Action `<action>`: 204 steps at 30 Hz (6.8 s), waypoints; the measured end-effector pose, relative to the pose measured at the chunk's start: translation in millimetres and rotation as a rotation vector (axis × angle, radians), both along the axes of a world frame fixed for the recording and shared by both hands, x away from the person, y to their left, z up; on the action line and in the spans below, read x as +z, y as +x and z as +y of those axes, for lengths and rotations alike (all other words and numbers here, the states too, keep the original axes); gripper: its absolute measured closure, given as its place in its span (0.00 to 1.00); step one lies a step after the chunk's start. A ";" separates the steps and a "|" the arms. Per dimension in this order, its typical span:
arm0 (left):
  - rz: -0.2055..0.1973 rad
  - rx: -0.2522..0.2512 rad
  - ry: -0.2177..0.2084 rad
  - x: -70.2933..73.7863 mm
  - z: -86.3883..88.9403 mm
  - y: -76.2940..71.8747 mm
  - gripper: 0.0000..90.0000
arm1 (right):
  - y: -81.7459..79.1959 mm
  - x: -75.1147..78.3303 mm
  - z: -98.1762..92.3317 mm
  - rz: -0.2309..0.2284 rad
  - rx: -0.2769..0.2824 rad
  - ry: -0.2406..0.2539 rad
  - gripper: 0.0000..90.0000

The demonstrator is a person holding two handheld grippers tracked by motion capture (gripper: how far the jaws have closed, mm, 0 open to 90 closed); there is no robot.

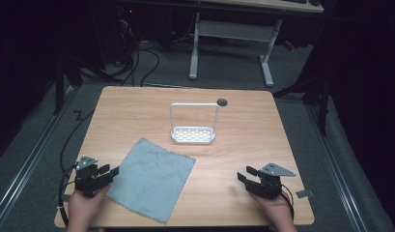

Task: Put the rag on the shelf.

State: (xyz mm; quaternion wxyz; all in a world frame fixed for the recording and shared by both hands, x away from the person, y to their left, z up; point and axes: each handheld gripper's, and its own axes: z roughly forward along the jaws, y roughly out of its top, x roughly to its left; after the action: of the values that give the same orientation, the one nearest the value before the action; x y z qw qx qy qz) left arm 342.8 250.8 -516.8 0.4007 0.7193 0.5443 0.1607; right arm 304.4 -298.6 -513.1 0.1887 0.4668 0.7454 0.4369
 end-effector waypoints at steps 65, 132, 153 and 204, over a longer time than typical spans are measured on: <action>0.014 -0.518 0.127 -9.9 -142.2 -39.0 1.00 | -1.2 -13.7 62.5 0.109 0.247 -0.179 1.00; -0.033 -0.290 0.069 -18.5 -153.6 42.0 1.00 | 71.3 -13.0 53.0 0.129 -0.035 -0.127 0.58; -0.044 -0.294 0.067 -17.7 -152.3 39.7 1.00 | 62.9 -17.4 65.5 0.088 0.025 -0.139 0.99; -0.595 -0.207 -0.159 125.9 -132.3 21.9 1.00 | 41.5 119.0 60.9 -0.478 -0.027 0.110 0.99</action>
State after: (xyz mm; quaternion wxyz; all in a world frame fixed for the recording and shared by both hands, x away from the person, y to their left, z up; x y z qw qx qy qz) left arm 364.7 118.5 -390.9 0.6114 0.6586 0.3382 0.2793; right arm 345.9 -237.7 -394.1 0.3398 0.3696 0.6485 0.5721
